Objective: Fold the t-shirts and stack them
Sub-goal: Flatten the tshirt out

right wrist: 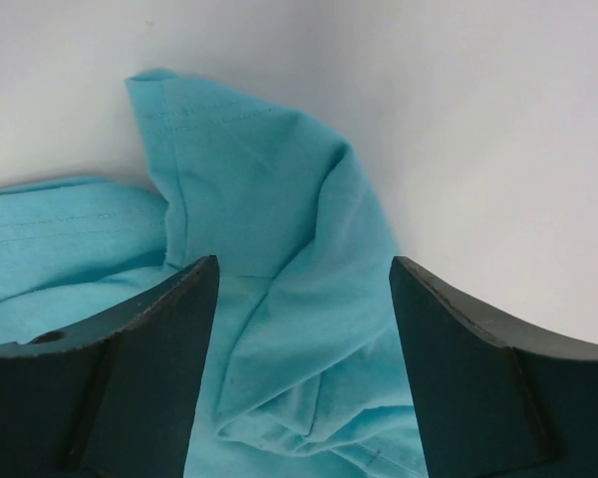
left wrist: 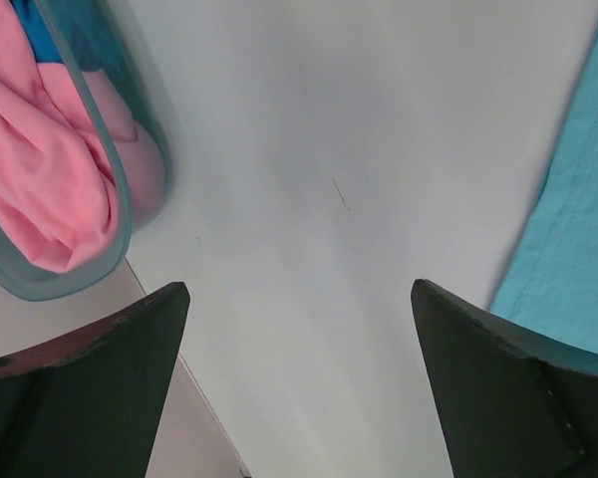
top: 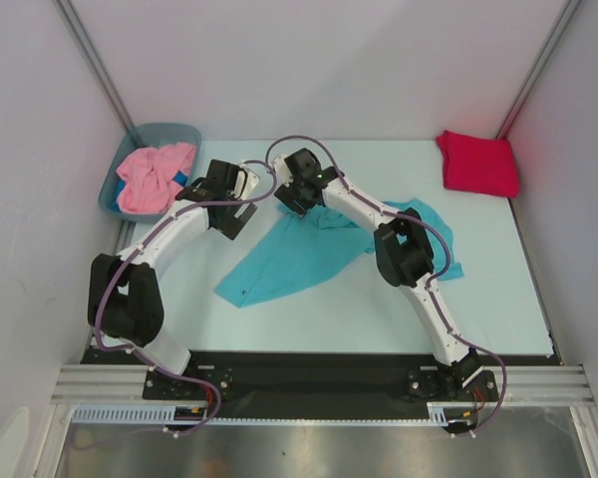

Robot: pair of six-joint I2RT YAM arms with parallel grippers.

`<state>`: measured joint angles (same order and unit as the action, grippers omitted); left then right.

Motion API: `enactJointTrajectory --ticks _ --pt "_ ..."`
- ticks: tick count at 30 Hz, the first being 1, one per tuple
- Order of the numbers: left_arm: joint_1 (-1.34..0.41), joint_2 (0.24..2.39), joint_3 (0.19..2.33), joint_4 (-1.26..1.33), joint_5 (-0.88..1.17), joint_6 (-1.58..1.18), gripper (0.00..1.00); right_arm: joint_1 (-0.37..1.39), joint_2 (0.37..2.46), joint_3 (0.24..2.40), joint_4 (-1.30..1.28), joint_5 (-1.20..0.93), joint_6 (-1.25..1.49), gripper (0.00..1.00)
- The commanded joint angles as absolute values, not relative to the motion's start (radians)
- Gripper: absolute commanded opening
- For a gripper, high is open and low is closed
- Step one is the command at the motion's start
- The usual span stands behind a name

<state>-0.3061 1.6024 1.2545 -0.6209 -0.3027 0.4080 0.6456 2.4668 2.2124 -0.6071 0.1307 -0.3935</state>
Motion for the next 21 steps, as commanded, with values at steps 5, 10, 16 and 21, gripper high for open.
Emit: enactJointTrajectory --ticks 5,10,16,21 --pt "-0.305 1.548 1.244 -0.591 -0.318 0.387 1.00 0.650 2.479 2.249 -0.583 0.161 -0.410 0.73" --pt "-0.305 1.548 1.259 -0.595 -0.307 0.382 1.00 0.638 2.485 2.238 -0.581 0.156 -0.403 0.70" --pt "-0.307 1.562 1.275 -0.598 -0.298 0.371 1.00 0.626 2.485 2.232 -0.577 0.158 -0.410 0.67" --pt "-0.305 1.568 1.292 -0.606 -0.285 0.367 1.00 0.611 2.484 2.214 -0.581 0.158 -0.405 0.58"
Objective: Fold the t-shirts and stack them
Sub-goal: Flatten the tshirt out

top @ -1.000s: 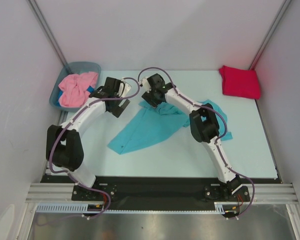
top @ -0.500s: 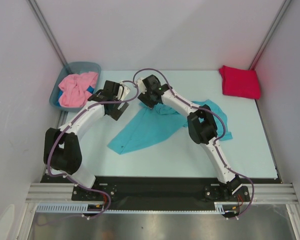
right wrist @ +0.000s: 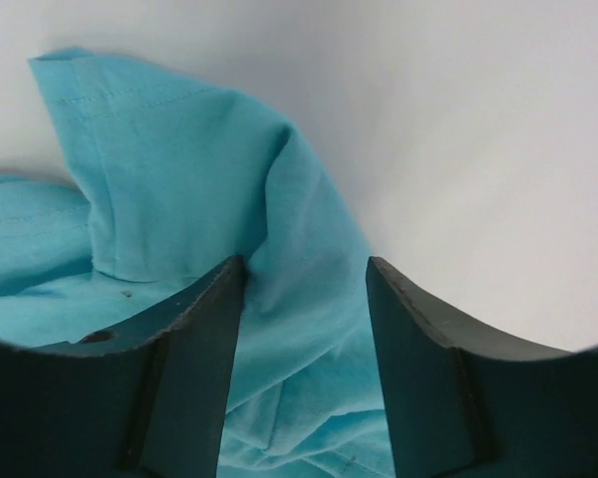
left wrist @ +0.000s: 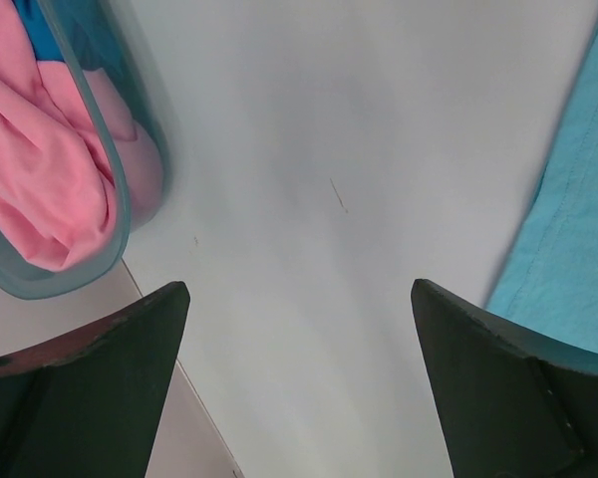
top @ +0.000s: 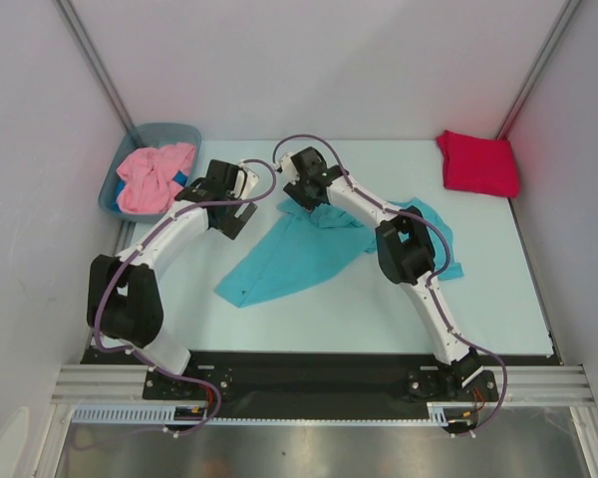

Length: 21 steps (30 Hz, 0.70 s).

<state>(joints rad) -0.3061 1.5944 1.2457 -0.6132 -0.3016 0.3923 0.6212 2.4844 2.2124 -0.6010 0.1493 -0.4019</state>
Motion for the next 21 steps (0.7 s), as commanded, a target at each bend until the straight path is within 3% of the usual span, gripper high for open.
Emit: enactJointTrajectory --ticks 1,10,11,13,14,15,21 --pt "-0.305 1.568 1.293 -0.607 -0.284 0.367 1.00 0.611 2.484 2.212 -0.580 0.158 -0.405 0.56" --pt "-0.305 1.578 1.305 -0.606 -0.272 0.365 1.00 0.609 2.474 2.194 -0.586 0.163 -0.420 0.34" --pt "-0.305 1.577 1.304 -0.604 -0.272 0.367 1.00 0.609 2.474 2.192 -0.584 0.164 -0.420 0.23" --pt "-0.307 1.575 1.304 -0.603 -0.270 0.367 1.00 0.609 2.471 2.189 -0.584 0.167 -0.425 0.17" --pt "-0.305 1.578 1.304 -0.601 -0.268 0.367 1.00 0.611 2.471 2.186 -0.584 0.170 -0.426 0.05" --pt "-0.305 1.578 1.302 -0.600 -0.268 0.367 1.00 0.609 2.465 2.186 -0.581 0.184 -0.426 0.01" --pt "-0.307 1.588 1.315 -0.604 -0.253 0.365 1.00 0.607 2.418 2.177 -0.566 0.245 -0.448 0.00"
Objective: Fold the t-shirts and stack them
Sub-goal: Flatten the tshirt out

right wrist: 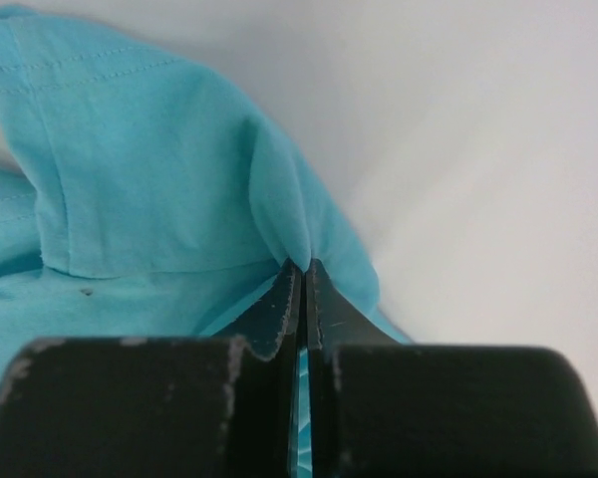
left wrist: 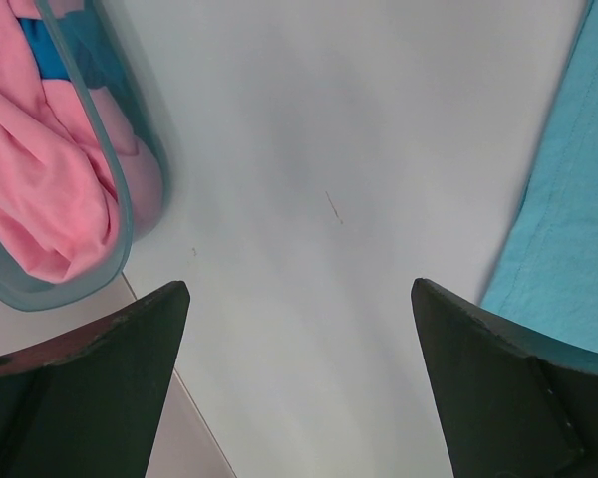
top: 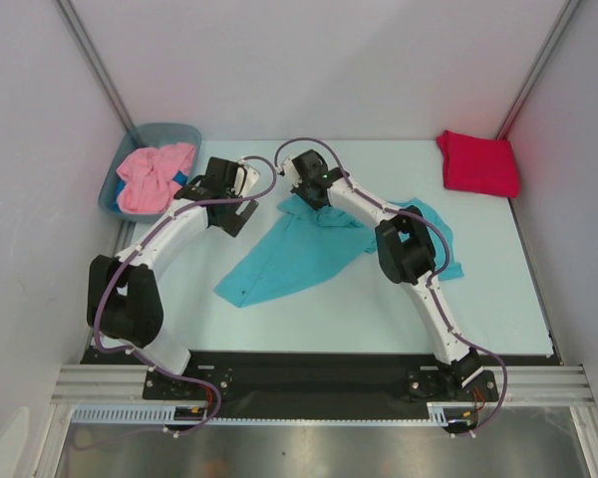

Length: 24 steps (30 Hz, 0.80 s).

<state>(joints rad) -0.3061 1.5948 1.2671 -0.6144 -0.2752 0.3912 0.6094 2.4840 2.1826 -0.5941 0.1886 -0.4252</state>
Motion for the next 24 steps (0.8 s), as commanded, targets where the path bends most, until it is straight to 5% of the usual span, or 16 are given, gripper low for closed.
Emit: enactJointTrajectory --ticks 1,15,24 --pt "-0.308 1.588 1.316 -0.604 -0.253 0.367 1.00 0.606 2.389 2.174 -0.561 0.256 -0.454 0.00" --pt "-0.314 1.608 1.342 -0.607 -0.219 0.373 1.00 0.479 2.100 2.244 -0.681 0.252 -0.565 0.00" --pt "-0.333 1.652 1.393 -0.609 -0.206 0.377 1.00 0.397 1.947 2.063 -0.701 0.216 -0.561 0.00"
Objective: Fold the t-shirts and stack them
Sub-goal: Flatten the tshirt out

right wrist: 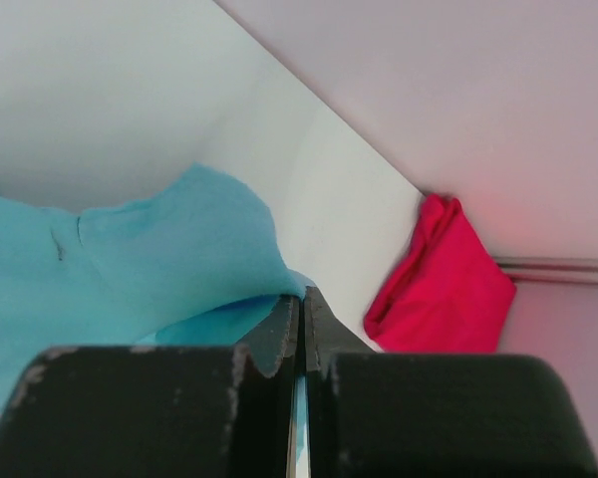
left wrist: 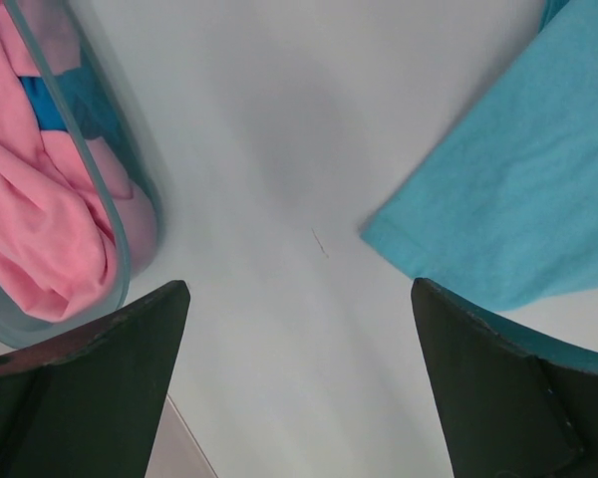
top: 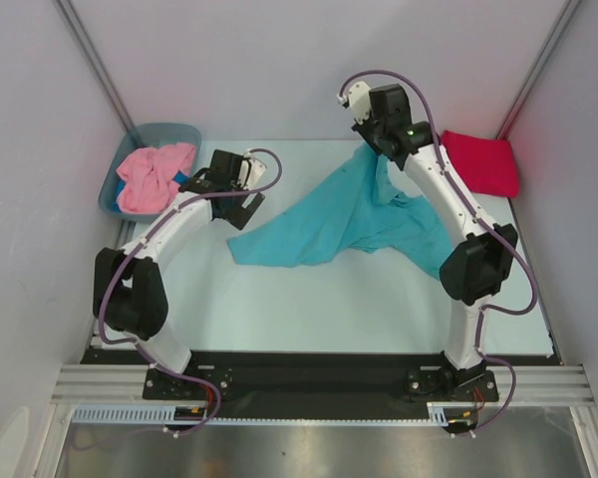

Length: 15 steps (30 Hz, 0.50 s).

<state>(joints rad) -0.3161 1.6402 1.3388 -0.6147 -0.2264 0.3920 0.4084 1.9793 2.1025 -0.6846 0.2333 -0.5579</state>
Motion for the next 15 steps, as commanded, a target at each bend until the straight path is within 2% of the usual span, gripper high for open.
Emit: enactJointTrajectory --ticks 1,12,15 --pt "-0.337 1.660 1.397 -0.609 -0.207 0.379 1.00 0.393 1.934 2.054 -0.701 0.216 -0.558 0.00" --pt "-0.373 1.721 1.431 -0.623 -0.192 0.423 1.00 0.367 1.916 2.020 -0.677 0.241 -0.569 0.00" --pt "-0.377 1.747 1.416 -0.623 -0.181 0.477 1.00 0.360 1.919 2.017 -0.618 0.310 -0.597 0.00"
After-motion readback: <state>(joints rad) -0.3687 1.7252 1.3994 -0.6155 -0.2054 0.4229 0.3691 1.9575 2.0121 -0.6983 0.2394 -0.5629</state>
